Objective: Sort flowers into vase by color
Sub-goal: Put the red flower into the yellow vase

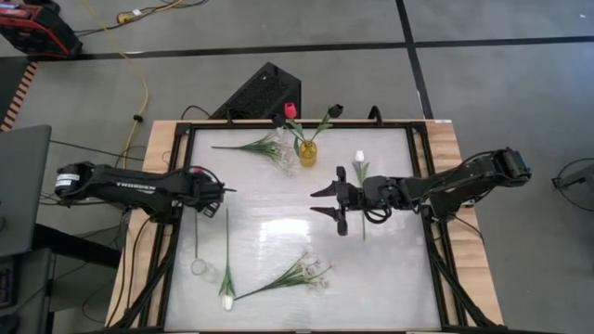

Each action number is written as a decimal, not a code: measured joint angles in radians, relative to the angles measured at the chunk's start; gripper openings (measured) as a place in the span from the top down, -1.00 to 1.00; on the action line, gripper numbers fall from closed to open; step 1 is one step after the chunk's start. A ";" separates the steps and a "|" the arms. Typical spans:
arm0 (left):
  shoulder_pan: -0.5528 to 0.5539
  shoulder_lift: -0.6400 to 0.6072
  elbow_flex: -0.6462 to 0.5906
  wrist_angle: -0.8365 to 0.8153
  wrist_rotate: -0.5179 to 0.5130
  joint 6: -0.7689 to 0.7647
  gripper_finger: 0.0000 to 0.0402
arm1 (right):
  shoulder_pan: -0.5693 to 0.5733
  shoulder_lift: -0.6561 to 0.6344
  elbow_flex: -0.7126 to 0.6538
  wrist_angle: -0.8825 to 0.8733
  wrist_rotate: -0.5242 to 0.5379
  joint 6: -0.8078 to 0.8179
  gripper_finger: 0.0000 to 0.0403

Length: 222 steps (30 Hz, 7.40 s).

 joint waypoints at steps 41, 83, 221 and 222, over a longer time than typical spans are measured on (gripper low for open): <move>0.093 0.005 -0.007 0.280 0.086 0.188 0.95 | 0.010 0.000 0.000 -0.059 0.000 0.061 0.03; -0.061 0.013 -0.004 0.454 0.111 0.080 0.12 | 0.000 0.000 0.000 -0.101 0.000 0.076 0.03; -0.401 -0.111 -0.179 1.514 -0.069 0.681 0.72 | -0.174 -0.001 -0.002 0.212 0.510 -0.095 0.89; -0.401 -0.111 -0.179 1.515 -0.069 0.679 0.72 | -0.189 -0.001 -0.002 0.204 0.494 -0.091 0.89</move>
